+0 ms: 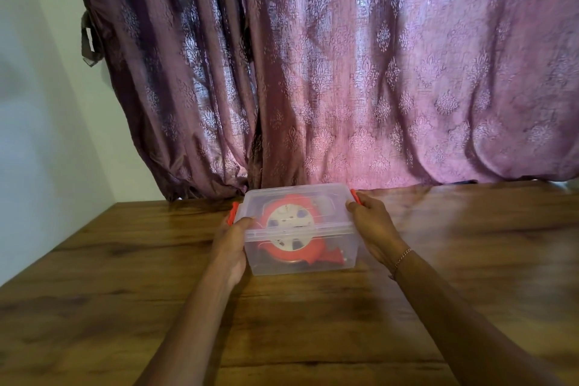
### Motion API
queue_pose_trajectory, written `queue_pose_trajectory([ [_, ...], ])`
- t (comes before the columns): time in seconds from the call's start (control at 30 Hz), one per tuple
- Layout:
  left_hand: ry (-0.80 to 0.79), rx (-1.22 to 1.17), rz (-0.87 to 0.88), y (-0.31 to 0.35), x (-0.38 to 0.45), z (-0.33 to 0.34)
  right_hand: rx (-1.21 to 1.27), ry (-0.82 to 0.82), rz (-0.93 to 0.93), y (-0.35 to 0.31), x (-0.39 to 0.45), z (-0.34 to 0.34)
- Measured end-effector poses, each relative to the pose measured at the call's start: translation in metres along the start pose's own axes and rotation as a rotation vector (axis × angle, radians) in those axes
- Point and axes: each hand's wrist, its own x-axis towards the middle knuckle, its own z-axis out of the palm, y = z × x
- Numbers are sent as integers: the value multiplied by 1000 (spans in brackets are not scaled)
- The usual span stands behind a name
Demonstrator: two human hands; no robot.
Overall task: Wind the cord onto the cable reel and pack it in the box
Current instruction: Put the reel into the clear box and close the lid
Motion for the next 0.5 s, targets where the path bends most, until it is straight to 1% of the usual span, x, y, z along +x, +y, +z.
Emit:
queue_pose_trajectory([
  [0.17,-24,-39,-15,1,4,0,5,0,-4,1,0,0],
  [0.3,-46,17,41,1,8,-1,-6,10,-9,2,0,0],
  [0.43,-20,71,74,-1,8,1,-22,10,-8,5,3,-1],
  [0.5,-17,87,99,-2,7,1,-101,68,-36,7,3,1],
])
